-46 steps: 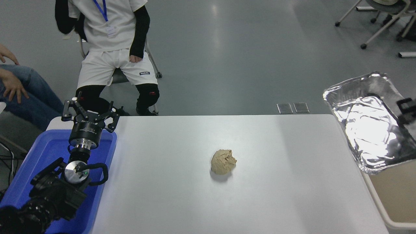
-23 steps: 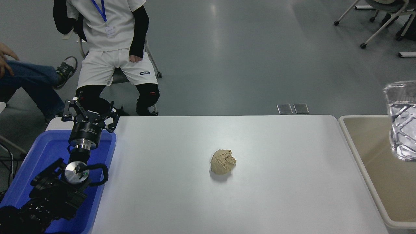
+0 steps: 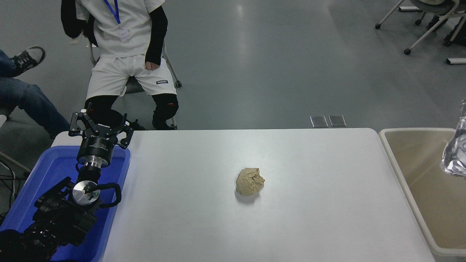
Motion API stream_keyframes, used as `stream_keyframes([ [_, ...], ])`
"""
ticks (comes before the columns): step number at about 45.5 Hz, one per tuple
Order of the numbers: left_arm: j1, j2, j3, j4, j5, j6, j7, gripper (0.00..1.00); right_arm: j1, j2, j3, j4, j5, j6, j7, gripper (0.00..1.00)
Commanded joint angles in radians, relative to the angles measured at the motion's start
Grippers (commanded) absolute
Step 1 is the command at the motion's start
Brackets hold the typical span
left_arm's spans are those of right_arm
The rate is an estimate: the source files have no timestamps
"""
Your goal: Pick up foil plate and place in dustbin
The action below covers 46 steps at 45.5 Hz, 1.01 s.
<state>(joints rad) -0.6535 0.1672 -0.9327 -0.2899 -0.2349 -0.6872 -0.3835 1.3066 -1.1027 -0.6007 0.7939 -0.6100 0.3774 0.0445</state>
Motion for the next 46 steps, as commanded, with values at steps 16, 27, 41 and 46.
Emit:
stream_keyframes([
  [16,0.0,0.0,0.0,0.0,0.0,0.0,0.0,0.99,-0.529,0.392,0.142,-0.534,0.391,-0.353,0.0,0.0],
  [27,0.0,0.0,0.0,0.0,0.0,0.0,-0.002,0.99,-0.626,0.495,0.174,-0.61,0.481,-0.509,0.0,0.0],
  [41,0.0,0.0,0.0,0.0,-0.001,0.0,-0.002,0.99,-0.711,0.563,0.252,-0.611,0.486,-0.672,0.0,0.0],
  [46,0.0,0.0,0.0,0.0,0.0,0.0,-0.002,0.99,-0.718,0.573,0.283,-0.613,0.486,-0.709,0.0,0.0],
])
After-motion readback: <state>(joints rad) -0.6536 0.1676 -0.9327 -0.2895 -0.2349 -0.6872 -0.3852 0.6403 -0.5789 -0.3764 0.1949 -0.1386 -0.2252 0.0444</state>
